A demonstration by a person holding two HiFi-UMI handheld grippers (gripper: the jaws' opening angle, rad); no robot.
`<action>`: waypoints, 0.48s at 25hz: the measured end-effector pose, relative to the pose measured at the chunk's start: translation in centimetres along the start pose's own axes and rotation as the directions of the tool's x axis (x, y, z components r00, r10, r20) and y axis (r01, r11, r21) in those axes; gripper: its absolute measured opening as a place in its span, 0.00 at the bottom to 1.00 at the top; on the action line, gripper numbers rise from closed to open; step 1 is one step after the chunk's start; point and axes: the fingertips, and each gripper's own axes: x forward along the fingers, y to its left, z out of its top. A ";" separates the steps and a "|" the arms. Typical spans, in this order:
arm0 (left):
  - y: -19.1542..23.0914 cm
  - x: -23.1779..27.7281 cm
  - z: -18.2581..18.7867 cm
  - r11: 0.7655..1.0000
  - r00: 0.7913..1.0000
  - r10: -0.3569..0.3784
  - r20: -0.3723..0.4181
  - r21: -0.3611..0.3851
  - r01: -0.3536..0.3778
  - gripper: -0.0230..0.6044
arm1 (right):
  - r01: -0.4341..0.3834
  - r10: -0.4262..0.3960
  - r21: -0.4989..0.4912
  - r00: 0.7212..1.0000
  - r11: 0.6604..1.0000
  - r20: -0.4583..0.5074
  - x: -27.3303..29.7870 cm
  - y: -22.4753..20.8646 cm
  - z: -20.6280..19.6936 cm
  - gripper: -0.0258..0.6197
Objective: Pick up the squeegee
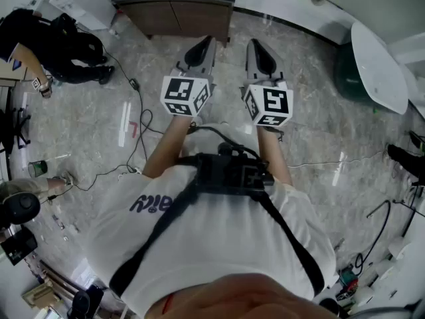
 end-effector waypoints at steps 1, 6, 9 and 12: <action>0.0 0.0 -0.2 1.000 1.000 0.001 0.000 -0.001 -0.001 0.05 | -0.001 0.001 0.000 1.000 1.000 0.000 0.0 0.0 -0.1 0.05; 0.0 -0.1 -0.7 1.000 1.000 0.004 -0.003 -0.003 -0.004 0.05 | -0.009 0.009 0.004 1.000 1.000 0.002 -0.1 0.1 -0.6 0.05; -0.1 -0.2 -1.0 1.000 1.000 0.004 -0.006 -0.004 -0.004 0.05 | -0.013 0.013 0.009 1.000 1.000 0.001 -0.2 0.2 -0.9 0.05; -0.2 -0.2 -1.3 1.000 1.000 0.002 -0.012 0.000 -0.002 0.05 | -0.016 0.016 0.012 1.000 1.000 0.003 -0.1 0.3 -1.2 0.05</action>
